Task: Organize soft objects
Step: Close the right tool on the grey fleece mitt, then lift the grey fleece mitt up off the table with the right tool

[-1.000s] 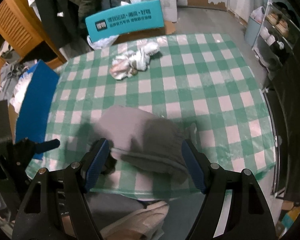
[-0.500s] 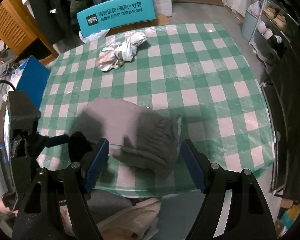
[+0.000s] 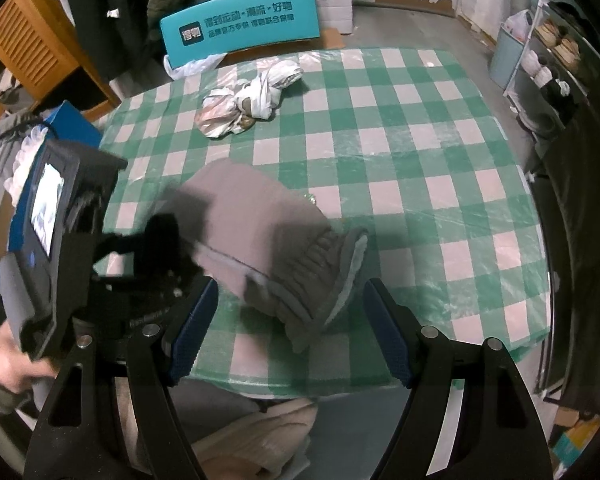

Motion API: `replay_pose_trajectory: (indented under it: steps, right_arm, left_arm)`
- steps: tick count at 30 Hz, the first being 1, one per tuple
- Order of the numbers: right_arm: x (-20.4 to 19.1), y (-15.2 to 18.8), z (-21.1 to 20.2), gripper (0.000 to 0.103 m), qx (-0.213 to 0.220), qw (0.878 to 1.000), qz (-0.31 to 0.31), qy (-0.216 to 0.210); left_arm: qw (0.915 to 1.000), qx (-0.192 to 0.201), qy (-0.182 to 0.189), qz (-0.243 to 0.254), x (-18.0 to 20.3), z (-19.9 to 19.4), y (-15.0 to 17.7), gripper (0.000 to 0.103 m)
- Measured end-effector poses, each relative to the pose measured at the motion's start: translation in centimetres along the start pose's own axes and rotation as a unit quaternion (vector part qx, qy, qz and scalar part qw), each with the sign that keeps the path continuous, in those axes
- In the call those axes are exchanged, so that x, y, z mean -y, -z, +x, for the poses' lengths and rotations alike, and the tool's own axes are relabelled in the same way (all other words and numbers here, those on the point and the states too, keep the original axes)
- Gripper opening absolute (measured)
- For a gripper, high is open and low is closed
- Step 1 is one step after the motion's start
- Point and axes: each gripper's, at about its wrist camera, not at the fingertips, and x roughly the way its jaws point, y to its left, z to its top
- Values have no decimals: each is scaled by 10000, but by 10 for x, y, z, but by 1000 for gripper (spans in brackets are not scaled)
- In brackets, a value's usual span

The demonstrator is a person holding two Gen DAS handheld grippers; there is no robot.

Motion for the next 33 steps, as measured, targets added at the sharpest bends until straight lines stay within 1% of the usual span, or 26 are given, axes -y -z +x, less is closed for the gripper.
replay_pose_trajectory:
  steps: [2,3,8,11,14,17,19,23,26,30,31,32,33]
  right_arm:
    - [-1,-1,2,76,-10,10000,-35,-19]
    - [-2,-1,3,76,-11,10000,-66,-27]
    - [-14,-7,12,77,-85,9991,-399,-95]
    - [-27,-9,19,78,-106,9968,-792,57]
    - [-42,-9,26,78,-161,9921,-1239,101]
    - [-57,-7,35,78,-218,9843,-1725,287]
    - [-64,-7,42,78,-243,9783,-2000,484]
    - [-78,-6,56,78,-249,9615,-2590,884]
    - [-82,-6,70,78,-336,9504,-2871,1145]
    - [-82,-3,89,78,-533,9412,-3050,1350]
    - [-81,-2,94,74,-601,9404,-3064,1346]
    - [-79,-2,97,63,-634,9403,-3057,1356]
    - [-78,-2,100,58,-675,9412,-3025,1344]
  left_arm:
    - [10000,10,-4,6,-7,2,-4,50]
    - [10000,11,4,15,-6,3,-5,41]
    - [10000,-1,7,5,-12,-1,-2,41]
    - [10000,-38,38,-84,-25,-1,-4,41]
    - [9998,-61,-2,-187,-39,-1,-3,41]
    - [9994,-107,-8,-323,-53,-1,2,41]
    - [9990,-151,23,-419,-61,0,4,41]
    - [9985,-188,63,-513,-73,1,6,41]
    - [9984,-198,91,-528,-78,2,6,41]
    - [9981,-234,145,-542,-85,6,4,41]
    - [9981,-241,150,-546,-85,6,3,41]
    - [9981,-249,157,-550,-83,4,8,41]
    - [9980,-254,161,-556,-83,4,7,41]
